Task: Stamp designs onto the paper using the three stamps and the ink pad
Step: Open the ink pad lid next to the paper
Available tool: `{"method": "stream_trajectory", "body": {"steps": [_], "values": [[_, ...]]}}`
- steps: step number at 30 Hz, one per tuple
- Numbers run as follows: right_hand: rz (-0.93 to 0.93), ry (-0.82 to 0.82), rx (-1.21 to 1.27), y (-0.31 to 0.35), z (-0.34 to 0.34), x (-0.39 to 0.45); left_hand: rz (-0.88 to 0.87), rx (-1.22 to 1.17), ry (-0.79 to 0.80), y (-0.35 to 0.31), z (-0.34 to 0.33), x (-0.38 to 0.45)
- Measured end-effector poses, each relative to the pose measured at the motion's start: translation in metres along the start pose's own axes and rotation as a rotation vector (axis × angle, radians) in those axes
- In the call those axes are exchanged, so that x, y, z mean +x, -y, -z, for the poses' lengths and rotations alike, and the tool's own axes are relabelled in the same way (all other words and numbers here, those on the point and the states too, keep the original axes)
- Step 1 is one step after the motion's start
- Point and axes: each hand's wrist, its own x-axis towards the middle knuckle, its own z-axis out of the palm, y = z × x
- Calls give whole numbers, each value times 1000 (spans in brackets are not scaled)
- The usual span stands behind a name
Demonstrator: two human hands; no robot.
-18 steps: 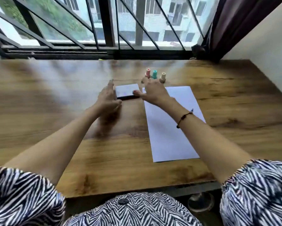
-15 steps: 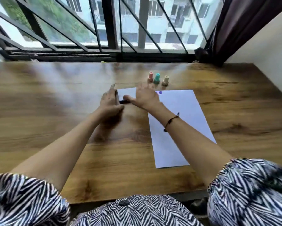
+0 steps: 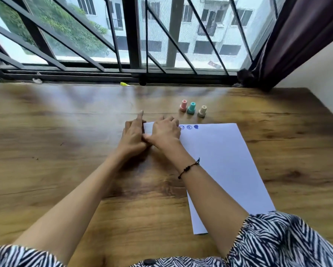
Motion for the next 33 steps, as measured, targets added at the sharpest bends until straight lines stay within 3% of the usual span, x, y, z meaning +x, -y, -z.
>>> {"method": "stream_trajectory", "body": {"steps": [6,11,17,25,30,33], "values": [[-29,7,-16,0,-1,1,-38,-24,-38,2,-6,-3],[45,61,116,-8,17,16,-32,8,-94,6,-2,1],[25,298,833,-44,51,39,-46,44,-85,5,-6,-2],[-9,558,1288,-57,54,73,-62,54,-109,5,-5,-6],[-93,459,1320,-53,50,80,-66,60,-120,4,-5,-6],[-89,262,1088,-51,52,84,-72,62,-119,2,-4,-6]]}}
